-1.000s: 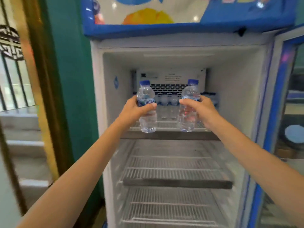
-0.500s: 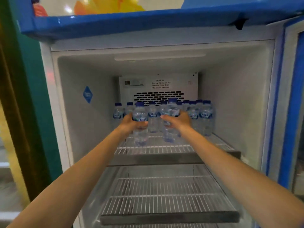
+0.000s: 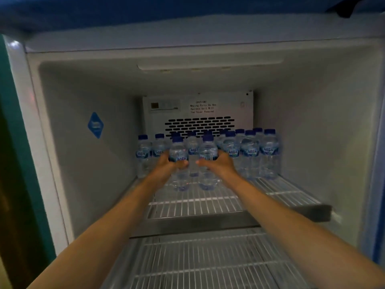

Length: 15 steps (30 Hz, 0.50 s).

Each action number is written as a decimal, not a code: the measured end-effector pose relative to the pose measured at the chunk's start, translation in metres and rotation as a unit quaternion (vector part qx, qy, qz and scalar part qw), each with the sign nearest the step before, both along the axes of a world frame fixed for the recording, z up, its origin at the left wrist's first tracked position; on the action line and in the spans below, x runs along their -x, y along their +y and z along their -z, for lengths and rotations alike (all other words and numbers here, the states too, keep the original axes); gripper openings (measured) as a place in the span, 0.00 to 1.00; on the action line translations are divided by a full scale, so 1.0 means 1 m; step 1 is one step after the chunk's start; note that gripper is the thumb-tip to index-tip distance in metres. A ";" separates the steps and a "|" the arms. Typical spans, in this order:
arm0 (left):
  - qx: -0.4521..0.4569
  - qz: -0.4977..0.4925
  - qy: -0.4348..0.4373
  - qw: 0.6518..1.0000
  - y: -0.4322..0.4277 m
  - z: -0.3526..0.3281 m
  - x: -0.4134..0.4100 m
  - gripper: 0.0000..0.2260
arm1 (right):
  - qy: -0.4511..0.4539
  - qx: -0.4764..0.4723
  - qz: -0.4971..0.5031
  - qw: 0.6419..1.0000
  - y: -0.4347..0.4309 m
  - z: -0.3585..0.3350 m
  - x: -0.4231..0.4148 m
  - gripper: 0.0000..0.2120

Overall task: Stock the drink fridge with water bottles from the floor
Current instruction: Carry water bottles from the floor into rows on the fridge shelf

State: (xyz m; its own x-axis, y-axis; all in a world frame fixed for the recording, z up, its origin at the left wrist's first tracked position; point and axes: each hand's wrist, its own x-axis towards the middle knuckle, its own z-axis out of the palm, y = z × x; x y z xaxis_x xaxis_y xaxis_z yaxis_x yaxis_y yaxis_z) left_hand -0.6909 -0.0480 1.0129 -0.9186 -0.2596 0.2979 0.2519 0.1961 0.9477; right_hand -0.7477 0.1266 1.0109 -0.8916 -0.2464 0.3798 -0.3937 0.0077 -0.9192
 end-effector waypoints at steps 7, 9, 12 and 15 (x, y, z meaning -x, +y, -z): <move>0.140 -0.054 -0.025 0.988 0.005 0.016 0.003 0.37 | -0.006 -0.175 0.064 0.982 -0.005 0.018 0.008 0.48; 0.179 -0.081 -0.043 0.980 0.002 0.022 0.006 0.36 | -0.006 -0.188 0.084 0.979 -0.008 0.019 0.009 0.46; 0.217 -0.113 -0.047 0.968 0.002 0.024 0.011 0.30 | -0.006 -0.194 0.111 0.975 -0.012 0.020 0.011 0.34; 0.225 -0.120 -0.044 0.966 0.005 0.023 0.018 0.27 | -0.005 -0.183 0.120 0.976 -0.011 0.020 0.010 0.24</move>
